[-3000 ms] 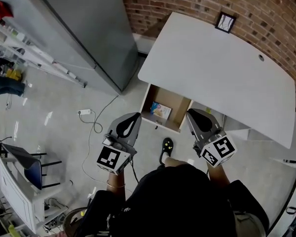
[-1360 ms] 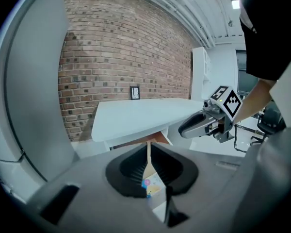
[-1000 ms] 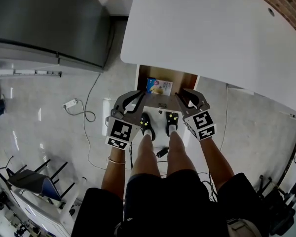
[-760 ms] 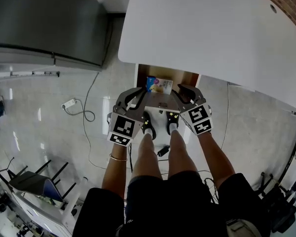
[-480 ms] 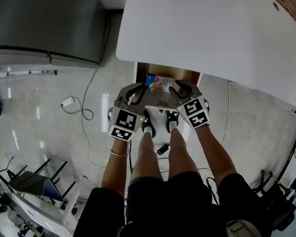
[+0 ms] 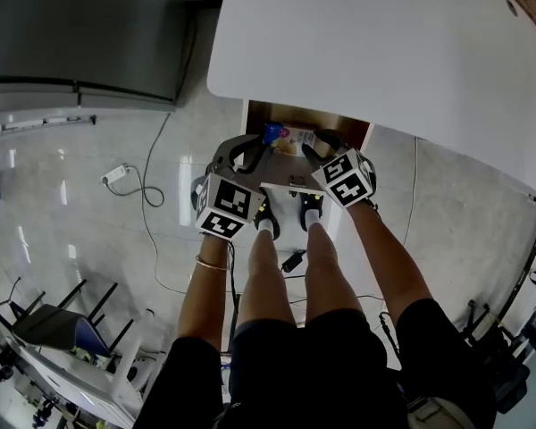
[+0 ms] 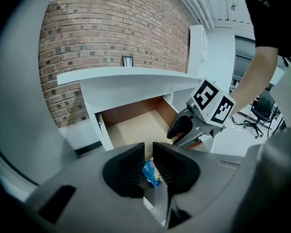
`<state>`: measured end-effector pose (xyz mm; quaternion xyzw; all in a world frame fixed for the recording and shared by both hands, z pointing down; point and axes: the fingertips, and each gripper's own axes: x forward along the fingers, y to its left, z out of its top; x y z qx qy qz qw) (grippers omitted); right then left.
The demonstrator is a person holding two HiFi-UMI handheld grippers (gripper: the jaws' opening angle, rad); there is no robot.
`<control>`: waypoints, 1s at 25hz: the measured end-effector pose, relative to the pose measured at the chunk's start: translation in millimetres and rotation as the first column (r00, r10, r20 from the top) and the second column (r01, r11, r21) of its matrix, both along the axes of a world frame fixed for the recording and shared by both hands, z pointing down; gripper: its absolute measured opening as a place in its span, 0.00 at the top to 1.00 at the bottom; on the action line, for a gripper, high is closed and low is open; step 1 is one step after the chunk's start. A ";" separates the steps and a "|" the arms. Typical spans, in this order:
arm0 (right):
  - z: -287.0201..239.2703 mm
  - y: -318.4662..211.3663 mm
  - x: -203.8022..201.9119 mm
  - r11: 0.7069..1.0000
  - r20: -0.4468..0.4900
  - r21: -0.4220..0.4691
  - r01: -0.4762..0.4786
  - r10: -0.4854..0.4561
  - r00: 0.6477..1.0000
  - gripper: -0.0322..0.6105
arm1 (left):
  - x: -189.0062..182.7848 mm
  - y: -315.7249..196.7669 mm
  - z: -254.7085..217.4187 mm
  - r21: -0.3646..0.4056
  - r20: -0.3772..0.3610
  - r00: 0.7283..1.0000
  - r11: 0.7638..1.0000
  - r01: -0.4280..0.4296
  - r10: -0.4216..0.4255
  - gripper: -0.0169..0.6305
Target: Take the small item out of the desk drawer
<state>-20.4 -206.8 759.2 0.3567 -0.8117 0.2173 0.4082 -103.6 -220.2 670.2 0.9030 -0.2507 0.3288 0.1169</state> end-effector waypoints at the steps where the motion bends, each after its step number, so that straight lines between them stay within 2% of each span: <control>1: 4.5 -0.7 -0.5 1.000 -0.009 -0.011 0.004 -0.004 1.000 0.71 | -0.3 -0.8 1.6 -0.001 0.002 1.000 1.000 -0.001 0.001 0.91; 7: 39.2 -1.3 -4.4 0.993 -0.073 -0.101 0.056 -0.064 0.995 0.67 | -2.2 -1.2 8.4 -0.006 0.013 1.000 1.000 -0.001 0.001 0.89; 12: 56.8 0.0 -3.5 0.985 -0.124 -0.128 0.120 -0.136 0.983 0.67 | -2.0 2.8 13.1 -0.008 0.018 1.000 1.000 -0.006 0.006 0.88; 25: 72.0 -11.6 -1.5 0.984 -0.132 -0.142 0.110 -0.129 0.983 0.71 | -7.0 3.6 23.2 -0.016 0.055 0.998 1.000 -0.007 0.008 0.84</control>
